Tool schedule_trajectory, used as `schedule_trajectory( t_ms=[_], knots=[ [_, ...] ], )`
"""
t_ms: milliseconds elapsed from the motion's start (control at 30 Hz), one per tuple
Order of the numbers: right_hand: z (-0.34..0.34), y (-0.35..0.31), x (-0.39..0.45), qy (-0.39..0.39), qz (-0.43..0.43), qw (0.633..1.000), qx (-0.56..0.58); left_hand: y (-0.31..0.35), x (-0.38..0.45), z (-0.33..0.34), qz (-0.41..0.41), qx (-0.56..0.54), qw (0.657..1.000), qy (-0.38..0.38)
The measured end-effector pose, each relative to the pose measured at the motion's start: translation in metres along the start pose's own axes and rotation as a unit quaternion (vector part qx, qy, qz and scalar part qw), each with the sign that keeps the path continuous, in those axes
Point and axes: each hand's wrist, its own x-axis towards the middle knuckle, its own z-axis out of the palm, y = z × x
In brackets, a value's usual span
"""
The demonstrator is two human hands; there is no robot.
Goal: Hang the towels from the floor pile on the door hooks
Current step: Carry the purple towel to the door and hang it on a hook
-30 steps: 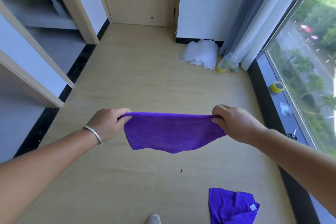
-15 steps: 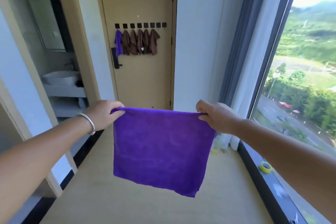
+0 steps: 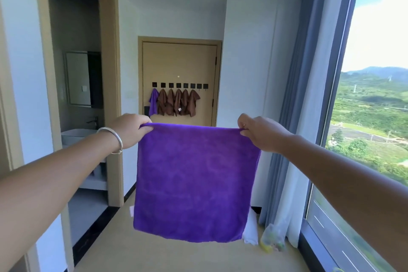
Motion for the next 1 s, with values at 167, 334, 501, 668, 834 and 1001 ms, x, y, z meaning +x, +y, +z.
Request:
schedule_trajectory(
  t_ms=[167, 334, 501, 668, 834, 1001],
  knots=[
    [0.012, -0.009, 0.024, 0.011, -0.009, 1.0, -0.022, -0.02, 0.018, 0.011, -0.014, 0.042, 0.999, 0.025],
    [0.04, -0.005, 0.057, 0.014, -0.044, 0.998, -0.04, -0.046, 0.048, 0.029, -0.019, 0.06, 0.997, 0.035],
    [0.074, 0.014, 0.104, 0.003, -0.085, 0.996, -0.033, -0.075, 0.091, 0.052, -0.022, 0.08, 0.996, 0.043],
    [0.116, 0.038, 0.166, 0.02, -0.076, 0.997, 0.012, -0.103, 0.147, 0.081, -0.003, 0.08, 0.996, 0.042],
    [0.151, 0.065, 0.235, 0.019, -0.081, 0.996, 0.039, -0.129, 0.204, 0.107, 0.05, 0.064, 0.996, 0.029],
    [0.186, 0.098, 0.305, 0.014, -0.076, 0.995, 0.06, -0.16, 0.262, 0.135, 0.17, 0.172, 0.97, 0.031]
  ],
)
